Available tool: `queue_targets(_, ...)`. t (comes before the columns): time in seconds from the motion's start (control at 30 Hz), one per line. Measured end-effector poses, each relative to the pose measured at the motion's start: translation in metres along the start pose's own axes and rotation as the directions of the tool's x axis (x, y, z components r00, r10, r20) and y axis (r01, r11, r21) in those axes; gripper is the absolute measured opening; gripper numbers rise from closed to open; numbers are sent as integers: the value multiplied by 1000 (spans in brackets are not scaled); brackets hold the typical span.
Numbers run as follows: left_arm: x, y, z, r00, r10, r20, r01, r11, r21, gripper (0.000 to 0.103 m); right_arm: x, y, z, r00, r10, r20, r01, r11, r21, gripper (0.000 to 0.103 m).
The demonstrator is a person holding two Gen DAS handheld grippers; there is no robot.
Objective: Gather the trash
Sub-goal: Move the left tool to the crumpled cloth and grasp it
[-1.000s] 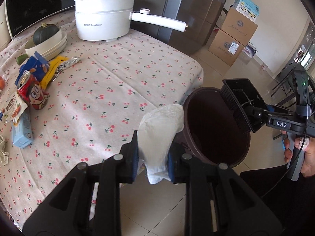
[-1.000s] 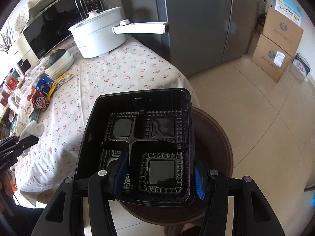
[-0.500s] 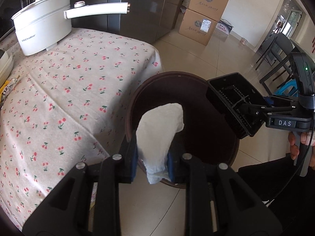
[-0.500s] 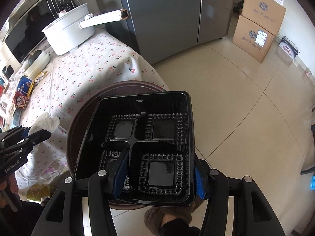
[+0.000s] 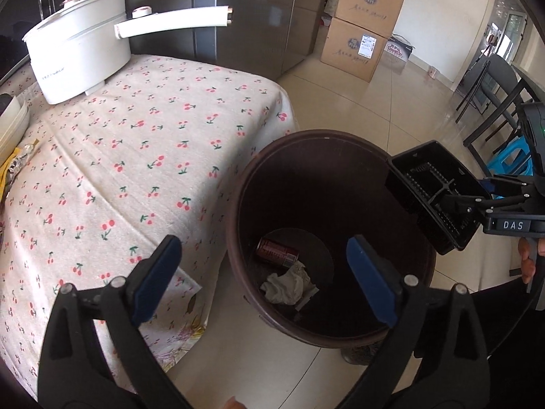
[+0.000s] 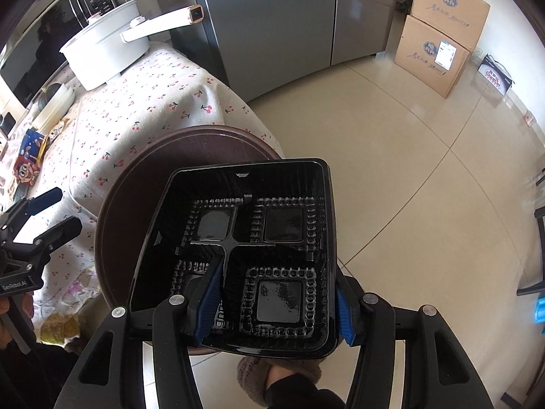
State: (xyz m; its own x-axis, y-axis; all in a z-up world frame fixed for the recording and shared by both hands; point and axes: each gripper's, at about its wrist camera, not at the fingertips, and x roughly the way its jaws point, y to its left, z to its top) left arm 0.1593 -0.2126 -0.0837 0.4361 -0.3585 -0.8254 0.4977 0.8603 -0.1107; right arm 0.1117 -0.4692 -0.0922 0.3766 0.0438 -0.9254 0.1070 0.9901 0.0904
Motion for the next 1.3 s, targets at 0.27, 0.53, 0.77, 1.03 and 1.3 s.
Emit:
queue_targets(0.27, -27, 32, -9, 999, 43, 5, -43, 997, -60, 99, 0, 19, 6, 999, 34, 0, -34, 999, -6, 79)
queue_targets(0.53, -61, 74, -21, 995, 102, 22, -98, 984, -146, 102, -8, 52, 20, 997, 71, 16, -70, 997, -23, 81)
queue_targets(0.77, -93, 116, -39, 985, 170, 25, -161, 964, -211, 102, -15, 107, 40, 994, 104, 32, -100, 991, -93, 83)
queue_targets(1.03, -132, 184, -68, 966, 258, 17, -237, 910, -341, 102, -11, 185, 63, 986, 161, 35, -152, 971, -184, 84)
queue_targets(1.3, -168, 266, -105, 934, 354, -48, -331, 809, -486, 102, -2, 264, 80, 978, 210, 10, -199, 938, -285, 84)
